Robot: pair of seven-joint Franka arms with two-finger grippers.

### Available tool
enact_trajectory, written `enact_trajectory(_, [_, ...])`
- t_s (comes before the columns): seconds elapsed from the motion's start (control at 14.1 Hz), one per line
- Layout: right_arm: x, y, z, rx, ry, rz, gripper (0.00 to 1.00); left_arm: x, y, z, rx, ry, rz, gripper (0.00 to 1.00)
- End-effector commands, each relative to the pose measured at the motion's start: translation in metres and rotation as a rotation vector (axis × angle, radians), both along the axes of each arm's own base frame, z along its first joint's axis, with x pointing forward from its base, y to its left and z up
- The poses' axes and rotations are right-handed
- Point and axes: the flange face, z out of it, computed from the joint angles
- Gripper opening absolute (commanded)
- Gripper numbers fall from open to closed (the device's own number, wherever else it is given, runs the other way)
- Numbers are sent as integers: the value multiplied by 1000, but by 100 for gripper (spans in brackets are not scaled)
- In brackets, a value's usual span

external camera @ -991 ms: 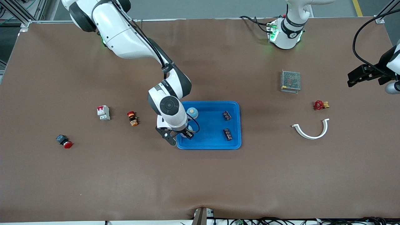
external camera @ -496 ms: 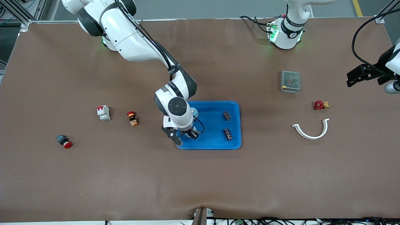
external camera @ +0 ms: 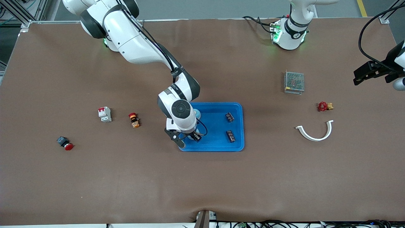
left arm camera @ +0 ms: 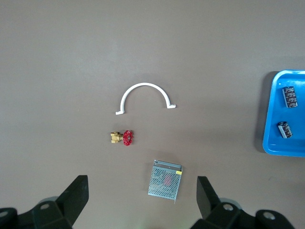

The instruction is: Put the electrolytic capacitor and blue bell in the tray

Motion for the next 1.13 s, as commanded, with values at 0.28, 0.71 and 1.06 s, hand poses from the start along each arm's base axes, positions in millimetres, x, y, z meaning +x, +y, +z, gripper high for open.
enact_trajectory(0.28, [25, -25, 30, -58, 16, 46, 100, -7, 1, 2, -13, 4, 11, 100])
enact_trajectory(0.71, [67, -118, 94, -99, 144, 383, 100, -7, 1, 0, -12, 9, 13, 100])
enact_trajectory(1.06, [94, -189, 151, -59, 118, 593, 100, -7, 1, 0, -12, 9, 11, 100])
